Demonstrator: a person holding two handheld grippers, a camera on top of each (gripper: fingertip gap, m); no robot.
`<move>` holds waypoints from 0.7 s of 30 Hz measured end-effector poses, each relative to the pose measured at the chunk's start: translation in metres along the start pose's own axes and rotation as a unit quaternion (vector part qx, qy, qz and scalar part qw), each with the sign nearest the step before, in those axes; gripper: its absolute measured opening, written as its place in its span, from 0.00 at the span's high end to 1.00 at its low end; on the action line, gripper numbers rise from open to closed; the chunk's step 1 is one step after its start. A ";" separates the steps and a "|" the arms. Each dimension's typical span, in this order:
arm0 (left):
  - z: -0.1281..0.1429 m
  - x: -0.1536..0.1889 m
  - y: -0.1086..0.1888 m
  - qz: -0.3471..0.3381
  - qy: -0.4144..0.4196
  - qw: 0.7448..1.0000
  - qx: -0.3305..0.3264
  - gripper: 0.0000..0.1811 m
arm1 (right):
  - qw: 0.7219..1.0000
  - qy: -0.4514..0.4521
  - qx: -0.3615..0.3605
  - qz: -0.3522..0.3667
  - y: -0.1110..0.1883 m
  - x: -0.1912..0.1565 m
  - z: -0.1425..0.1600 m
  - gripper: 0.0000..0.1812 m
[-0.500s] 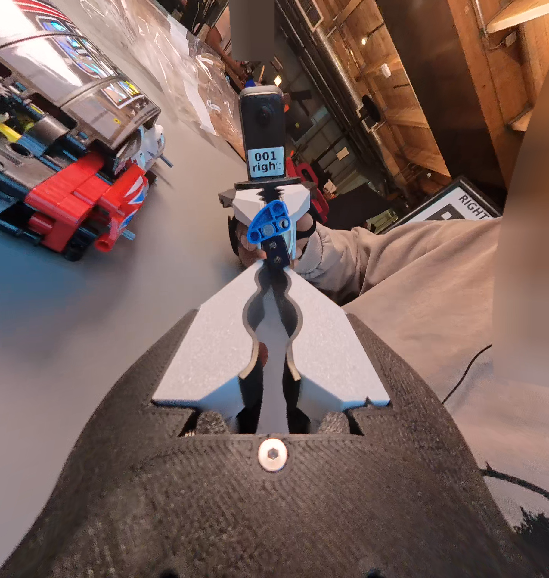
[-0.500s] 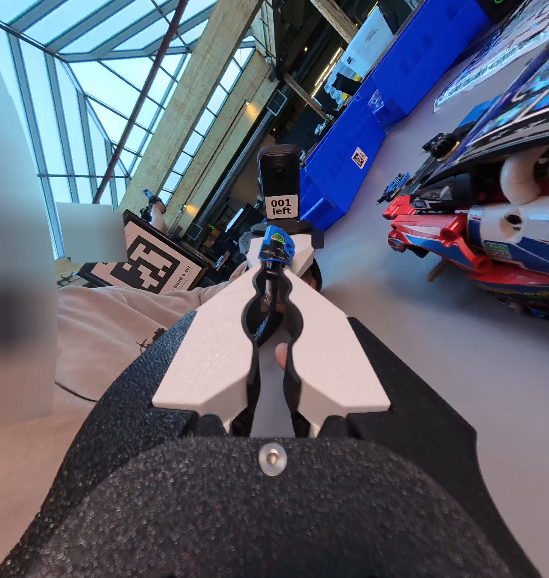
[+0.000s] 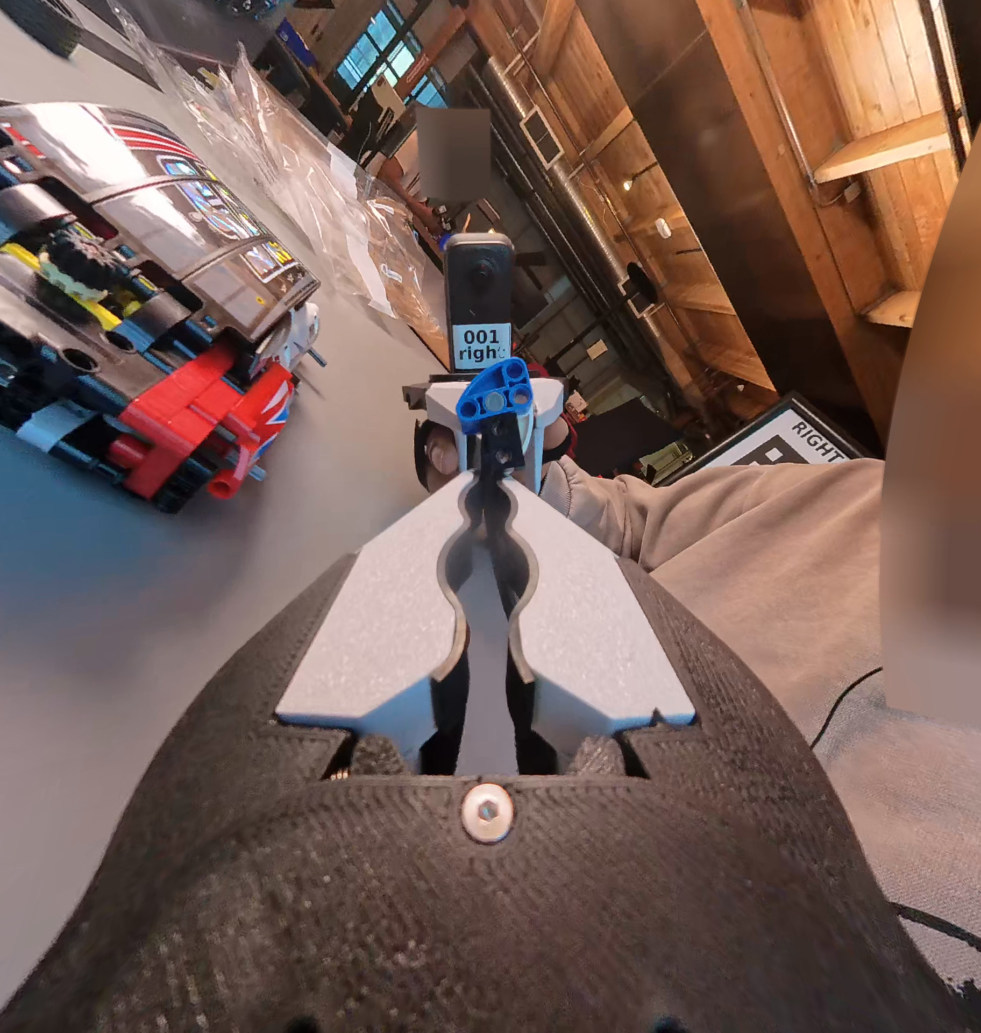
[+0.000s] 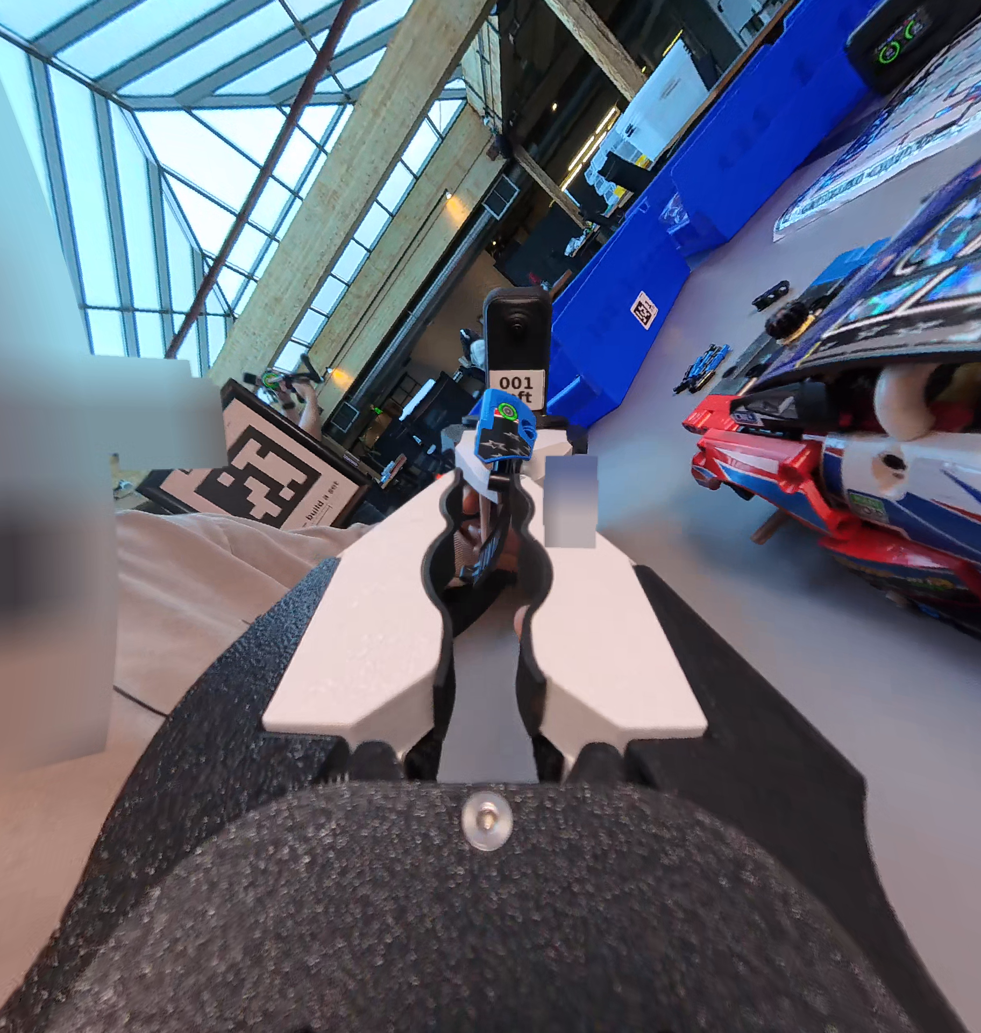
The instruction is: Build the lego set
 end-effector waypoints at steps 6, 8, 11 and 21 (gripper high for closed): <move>0.005 0.004 -0.002 0.000 -0.013 1.000 -0.013 1.00 | 0.996 0.077 -0.034 0.037 -0.002 -0.002 0.005 0.97; 0.007 0.004 -0.002 -0.011 -0.026 0.999 -0.025 1.00 | 0.995 0.084 -0.044 0.044 -0.002 -0.002 0.008 0.98; 0.011 0.004 -0.002 -0.033 -0.058 0.997 -0.042 1.00 | 0.997 0.054 -0.041 0.037 -0.001 -0.001 0.012 0.98; 0.015 0.002 -0.003 -0.065 -0.115 0.989 -0.069 1.00 | 0.998 0.025 -0.049 0.020 0.000 0.004 0.015 0.98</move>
Point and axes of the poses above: each gripper's, where its closed fingertips meet, y back along the fingers, z out of its underside, x = y × z across the jaws, the point moved 3 cm from there along y, back along the fingers, and after that the axes turned 5 degrees about -z, right-handed, at the moved point
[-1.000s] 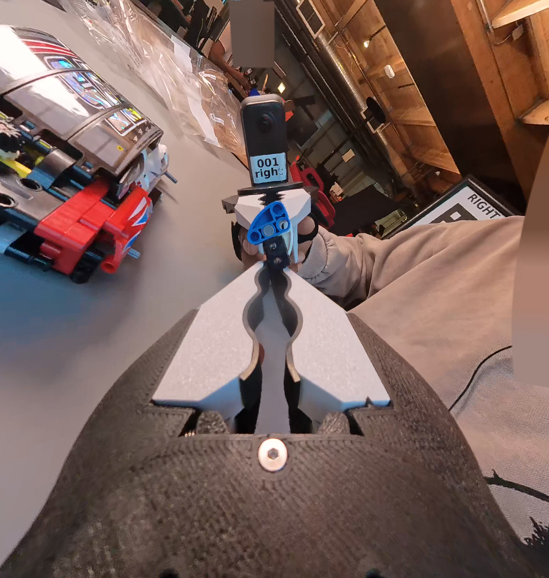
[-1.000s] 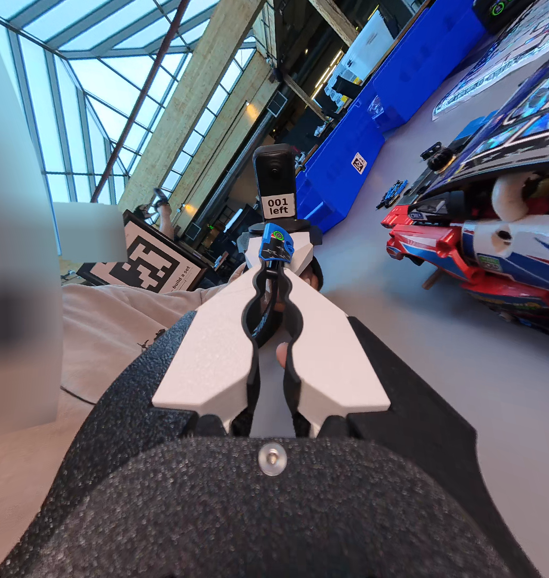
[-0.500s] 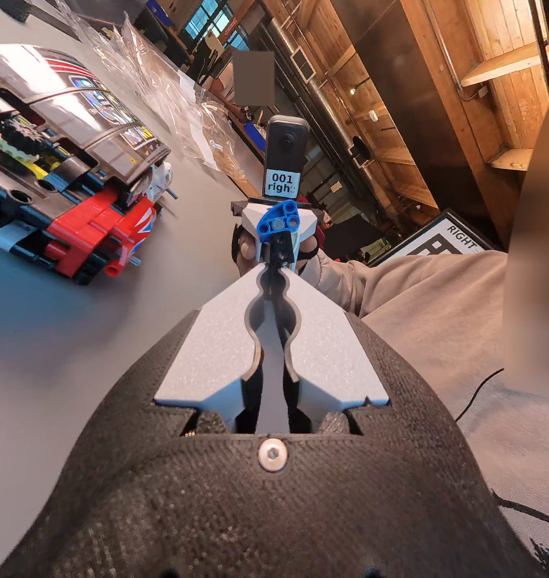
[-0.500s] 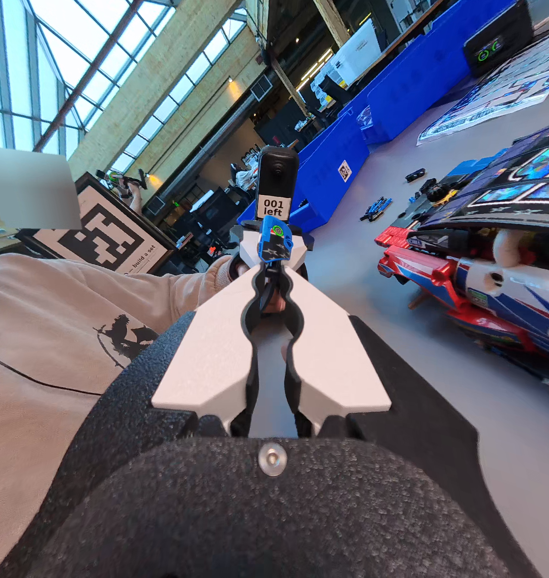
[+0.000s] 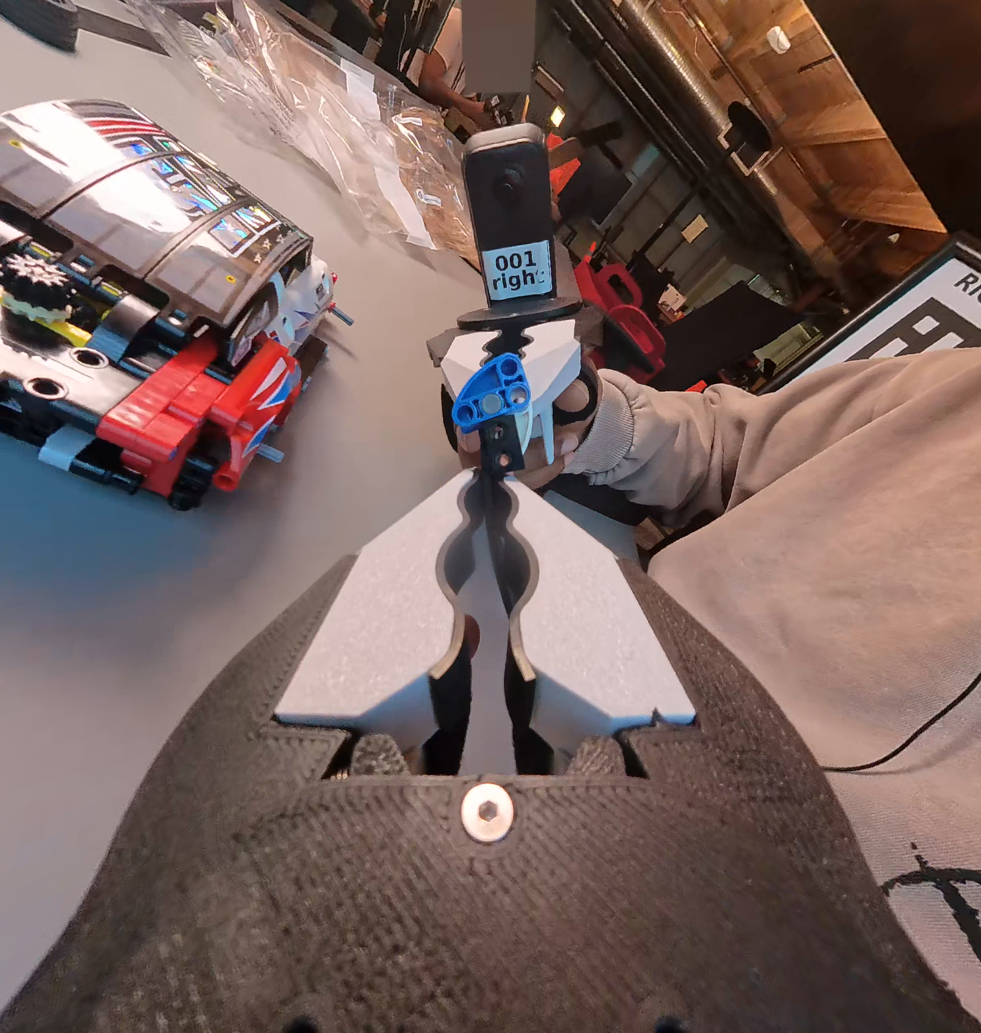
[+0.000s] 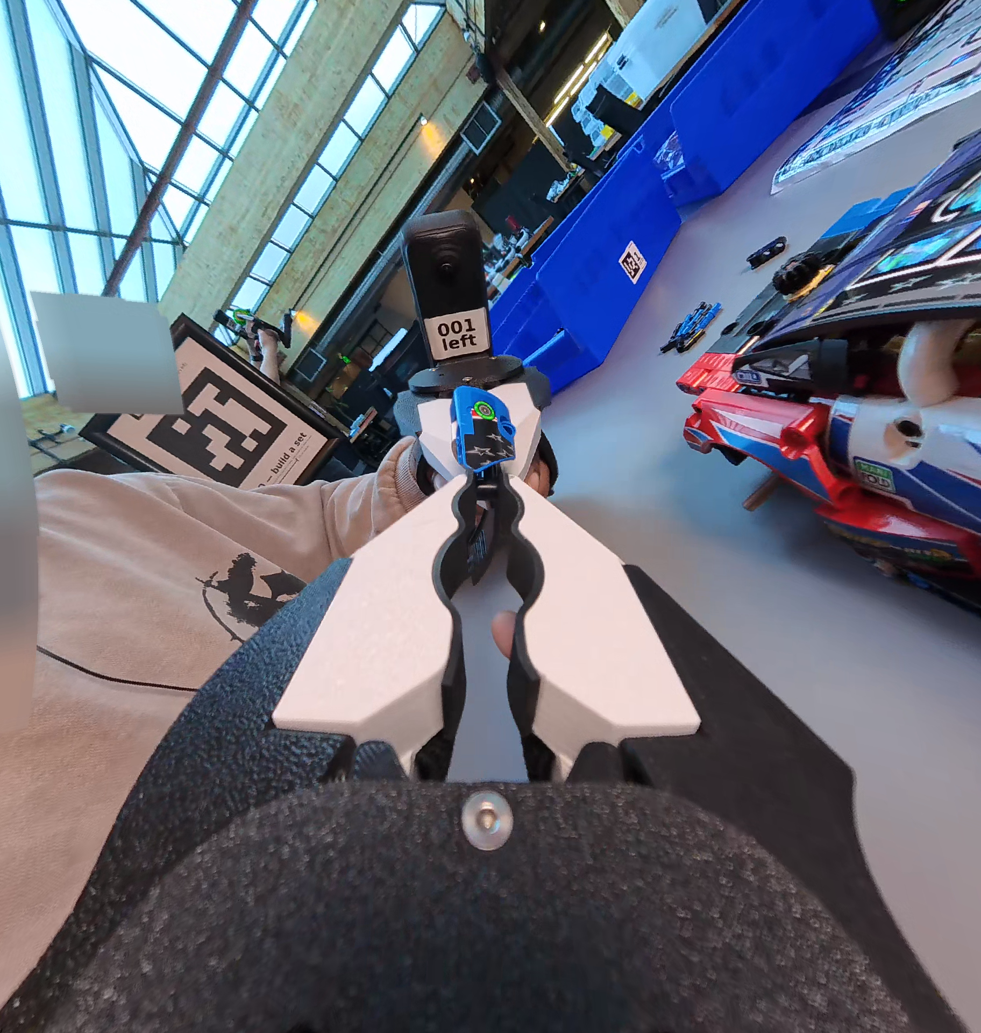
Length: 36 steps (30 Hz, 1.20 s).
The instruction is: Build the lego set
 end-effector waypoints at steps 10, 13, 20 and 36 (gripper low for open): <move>-0.047 -0.002 0.009 -0.186 -0.205 0.948 0.156 1.00 | 0.977 0.131 0.076 0.153 -0.019 -0.003 -0.034 0.71; -0.048 0.001 0.009 -0.241 -0.278 0.914 0.169 1.00 | 0.957 0.171 0.116 0.203 -0.033 -0.014 -0.043 0.66; -0.049 0.004 0.005 -0.316 -0.351 0.865 0.168 1.00 | 0.945 0.158 0.134 0.252 -0.042 -0.010 -0.053 0.76; -0.047 -0.003 0.006 -0.333 -0.344 0.863 0.163 1.00 | 0.947 0.150 0.167 0.229 -0.045 -0.003 -0.052 0.76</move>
Point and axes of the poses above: each gripper's, where its closed fingertips meet, y back along the fingers, z out of its underside, x = y × z across the jaws, the point moved 3 cm from there along y, back along the fingers, and after that the axes turned 5 degrees about -z, right-handed, at the moved point
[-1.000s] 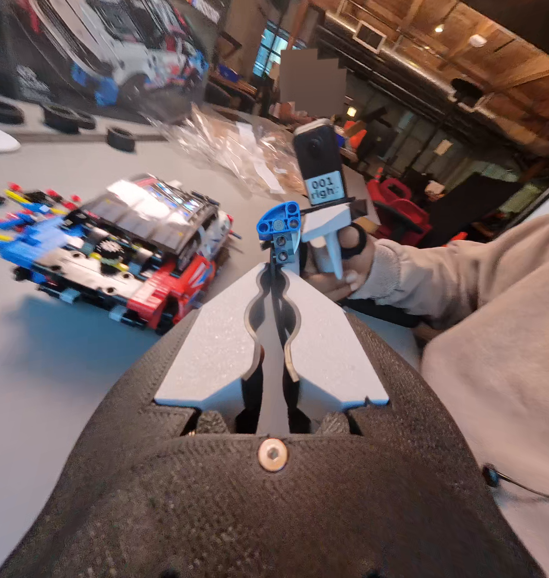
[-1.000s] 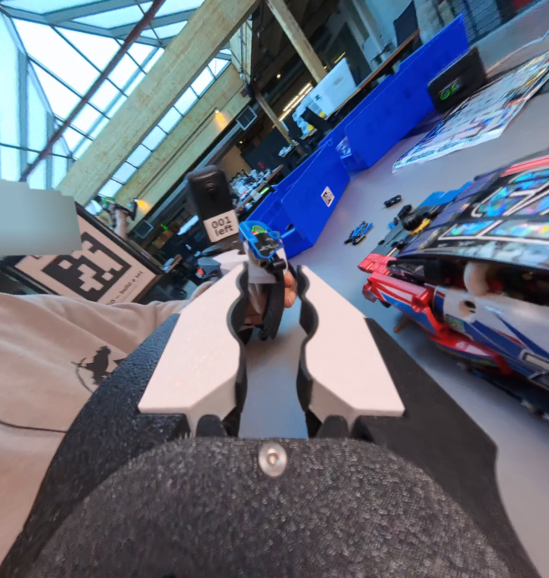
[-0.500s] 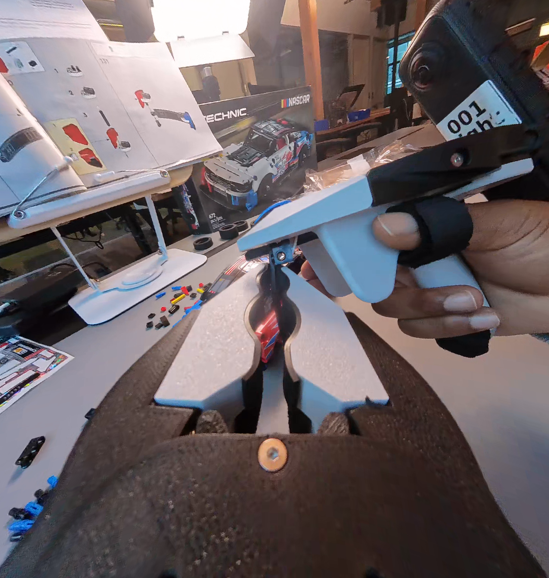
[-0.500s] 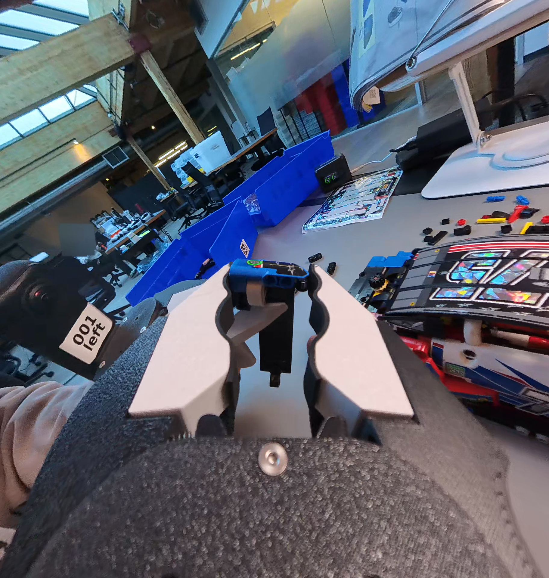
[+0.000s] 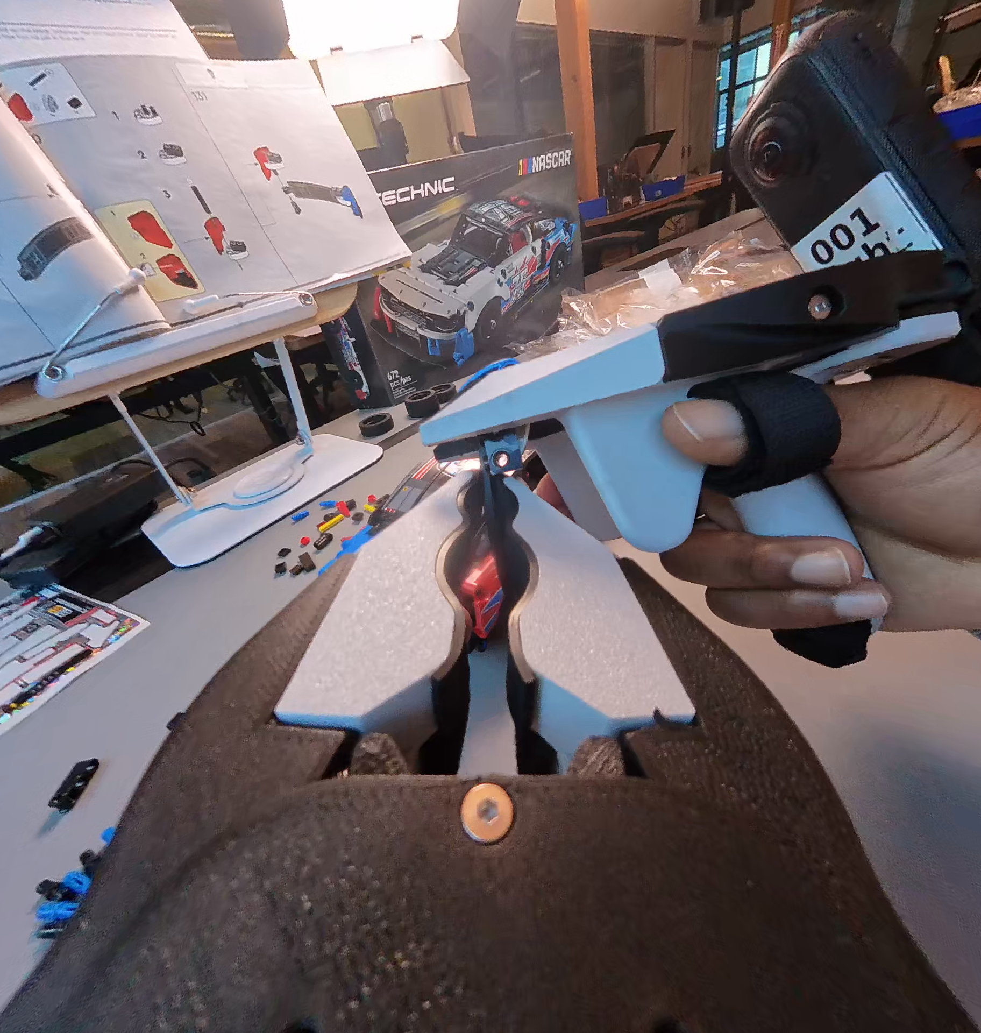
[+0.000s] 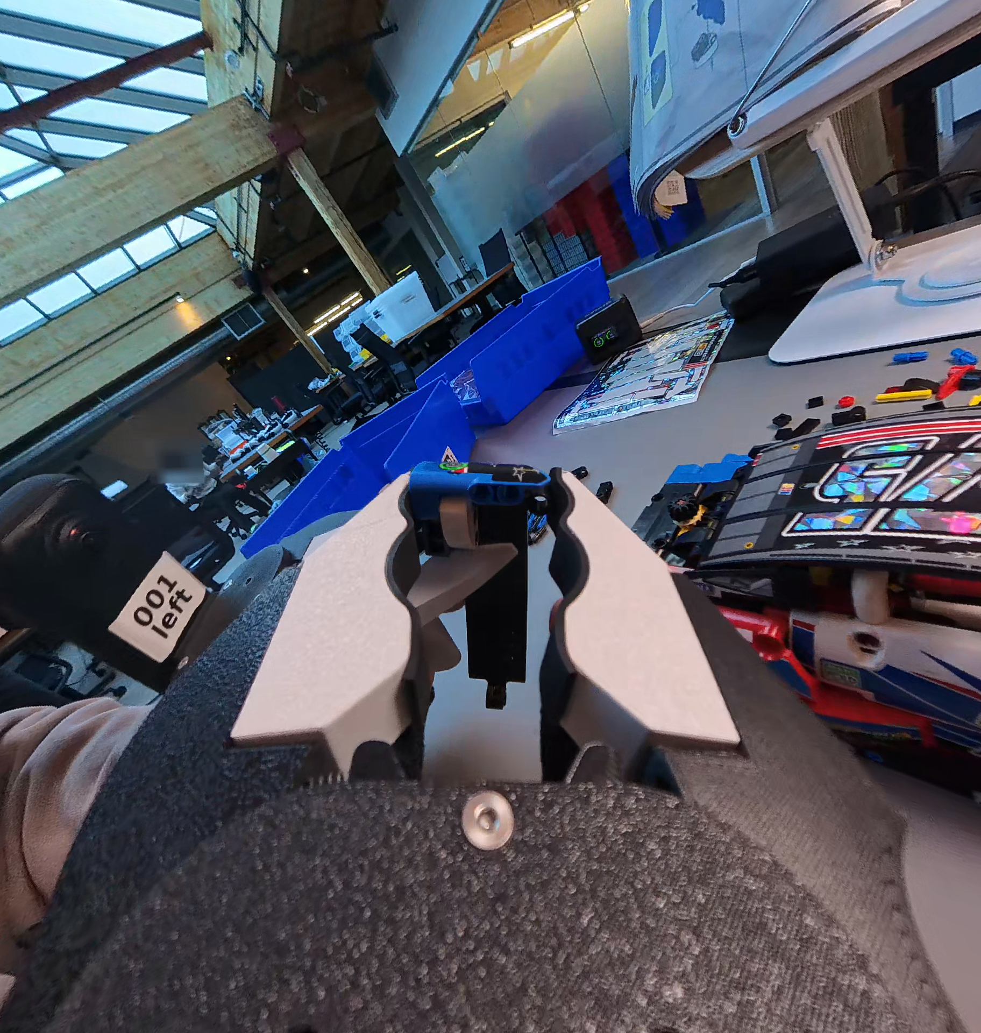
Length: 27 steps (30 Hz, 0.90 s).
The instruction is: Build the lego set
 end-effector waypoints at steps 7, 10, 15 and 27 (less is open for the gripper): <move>0.018 -0.025 -0.002 0.123 0.391 0.912 -0.030 1.00 | 0.988 0.078 -0.120 -0.058 0.009 0.013 -0.002 0.55; 0.026 -0.028 0.000 0.156 0.467 0.869 -0.041 1.00 | 0.976 0.108 -0.163 -0.099 0.022 0.015 -0.002 0.67; 0.027 -0.011 0.001 0.247 0.537 0.804 -0.065 1.00 | 0.928 0.268 -0.220 -0.133 0.038 0.018 0.008 0.74; 0.029 0.048 0.017 0.411 0.513 0.734 -0.172 1.00 | 0.841 0.418 -0.249 -0.235 0.072 0.003 0.031 0.81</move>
Point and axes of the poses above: each gripper's, where its closed fingertips meet, y back along the fingers, z out of its underside, x = y × z across the jaws, the point moved 3 cm from there along y, back along the fingers, and after that the axes turned 5 degrees about -z, right-handed, at the moved point
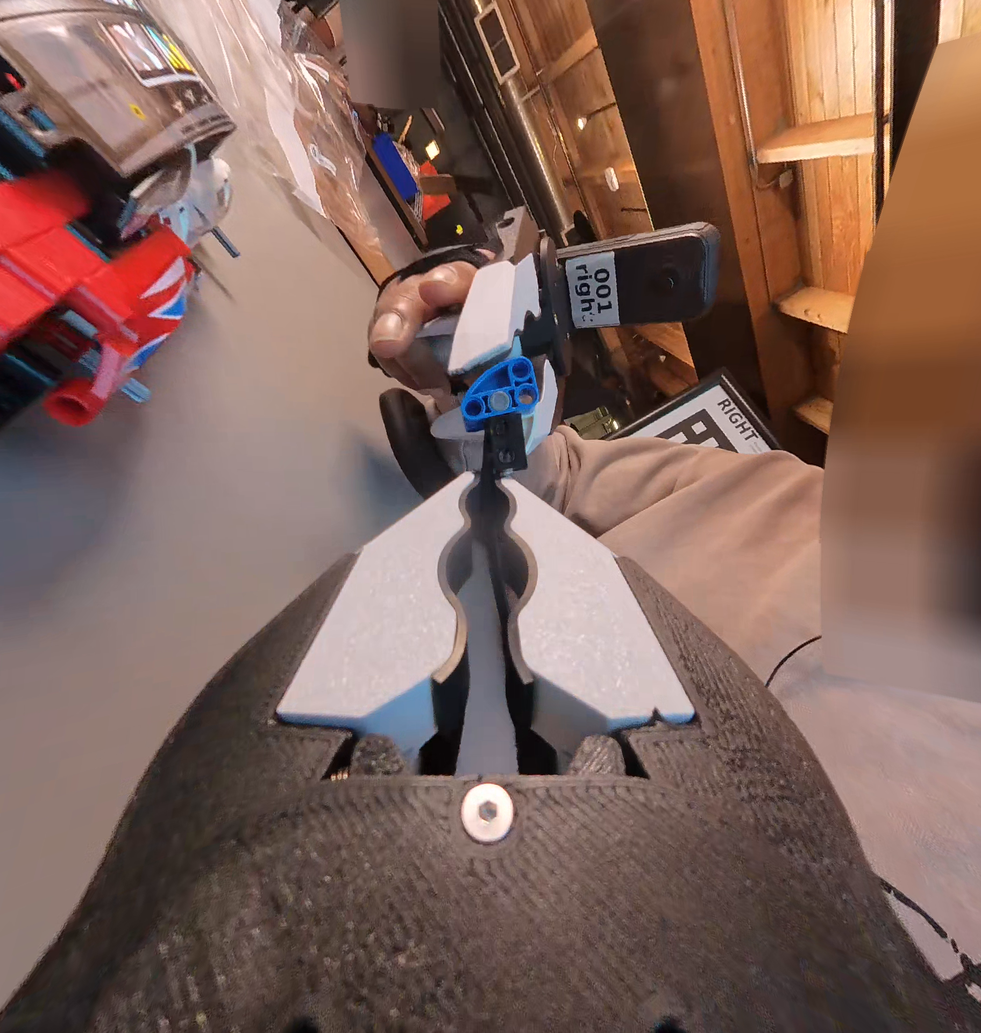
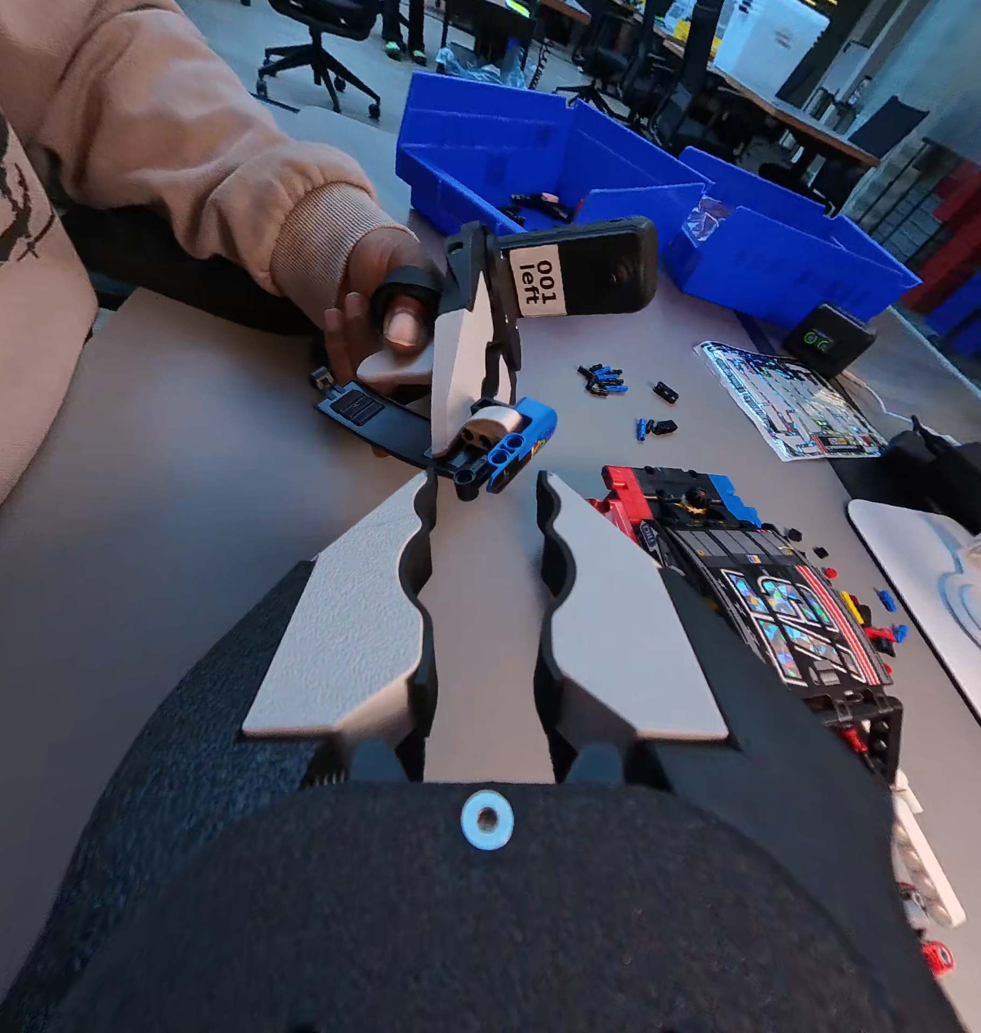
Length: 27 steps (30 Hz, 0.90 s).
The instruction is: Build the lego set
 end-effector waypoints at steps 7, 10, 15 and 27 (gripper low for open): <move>0.004 -0.003 -0.004 -0.013 0.001 1.000 -0.019 1.00 | 1.000 0.026 -0.005 0.012 0.002 -0.005 0.001 0.86; 0.005 -0.005 -0.005 -0.019 0.000 1.000 -0.022 1.00 | 1.000 0.025 -0.001 0.013 0.003 -0.006 0.003 0.87; 0.003 -0.006 -0.004 -0.034 -0.009 0.999 -0.008 1.00 | 1.000 0.008 0.007 0.022 0.003 -0.004 0.007 0.88; 0.029 0.004 -0.003 0.014 -0.007 0.989 -0.145 1.00 | 0.989 0.091 -0.078 -0.091 0.003 -0.028 0.010 0.65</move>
Point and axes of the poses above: each gripper's, where its closed fingertips meet, y back along the fingers, z out of its underside, x = y × z across the jaws, the point moved 3 cm from there along y, back along the fingers, and after that the axes turned 5 degrees about -z, right-handed, at the moved point
